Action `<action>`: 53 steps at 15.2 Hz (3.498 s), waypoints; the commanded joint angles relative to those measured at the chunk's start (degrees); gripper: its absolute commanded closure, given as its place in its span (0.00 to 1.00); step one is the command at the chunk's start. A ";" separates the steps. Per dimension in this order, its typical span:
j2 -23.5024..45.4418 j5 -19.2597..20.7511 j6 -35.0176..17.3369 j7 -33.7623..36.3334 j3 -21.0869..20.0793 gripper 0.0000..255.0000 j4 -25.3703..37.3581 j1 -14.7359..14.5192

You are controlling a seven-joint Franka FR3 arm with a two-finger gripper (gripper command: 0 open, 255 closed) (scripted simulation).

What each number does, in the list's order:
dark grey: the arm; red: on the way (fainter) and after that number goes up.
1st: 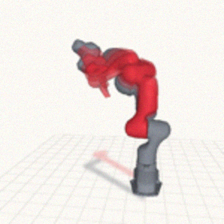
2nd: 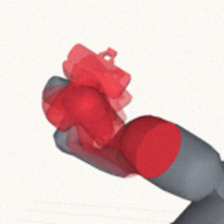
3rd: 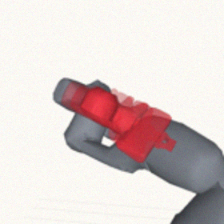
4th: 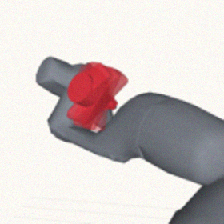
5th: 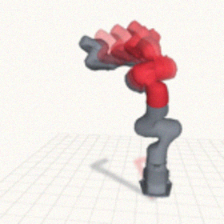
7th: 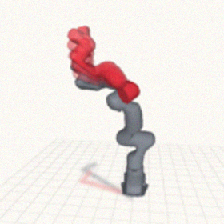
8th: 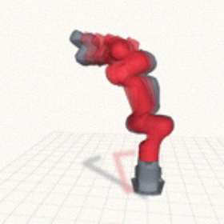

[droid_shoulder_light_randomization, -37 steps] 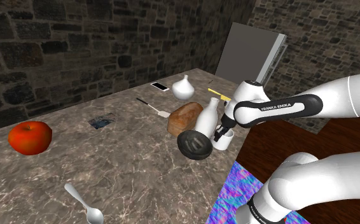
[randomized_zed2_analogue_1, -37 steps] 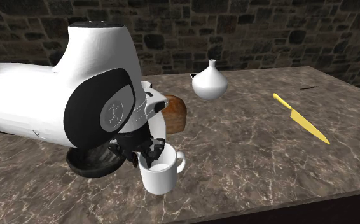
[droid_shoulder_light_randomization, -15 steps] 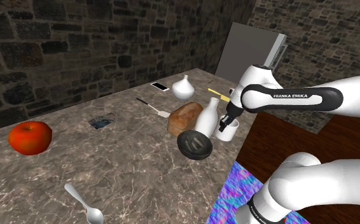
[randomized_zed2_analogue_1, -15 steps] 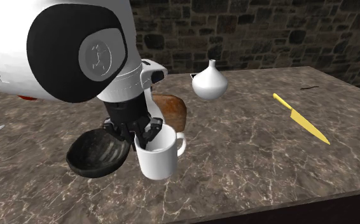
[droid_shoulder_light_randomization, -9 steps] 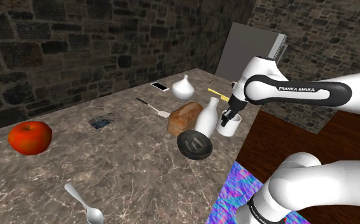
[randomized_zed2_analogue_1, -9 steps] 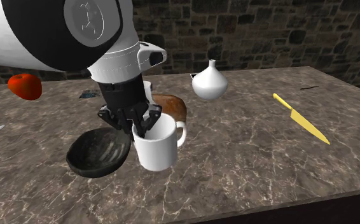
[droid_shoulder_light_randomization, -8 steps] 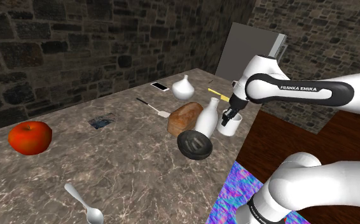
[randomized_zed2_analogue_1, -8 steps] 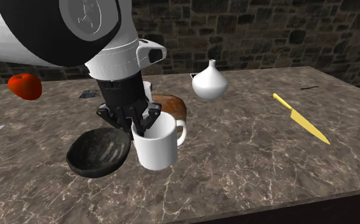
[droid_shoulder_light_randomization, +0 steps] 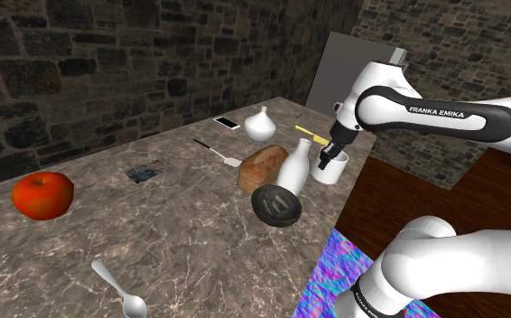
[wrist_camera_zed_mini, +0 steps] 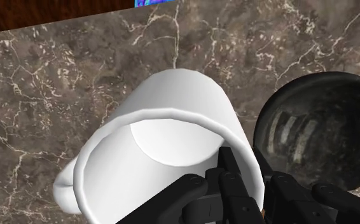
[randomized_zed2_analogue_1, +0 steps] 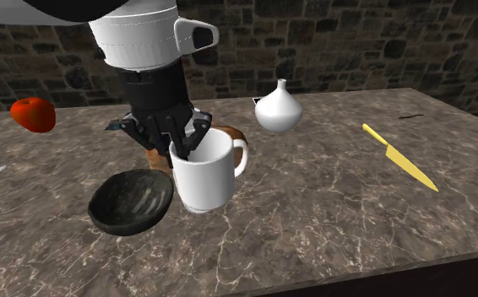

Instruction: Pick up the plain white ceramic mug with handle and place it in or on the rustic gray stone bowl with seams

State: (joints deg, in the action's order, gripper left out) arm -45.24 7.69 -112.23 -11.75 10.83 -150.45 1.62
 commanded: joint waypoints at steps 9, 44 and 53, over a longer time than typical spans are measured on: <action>4.27 -6.86 1.03 12.66 -11.44 1.00 4.83 -6.32; 12.18 -9.83 -13.77 19.48 -17.85 0.00 -2.12 -8.93; 8.64 -9.83 -5.28 19.36 -17.47 0.00 2.84 -9.09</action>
State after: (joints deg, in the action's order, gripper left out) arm -36.59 -2.15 -117.66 7.64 -6.66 -147.72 -7.47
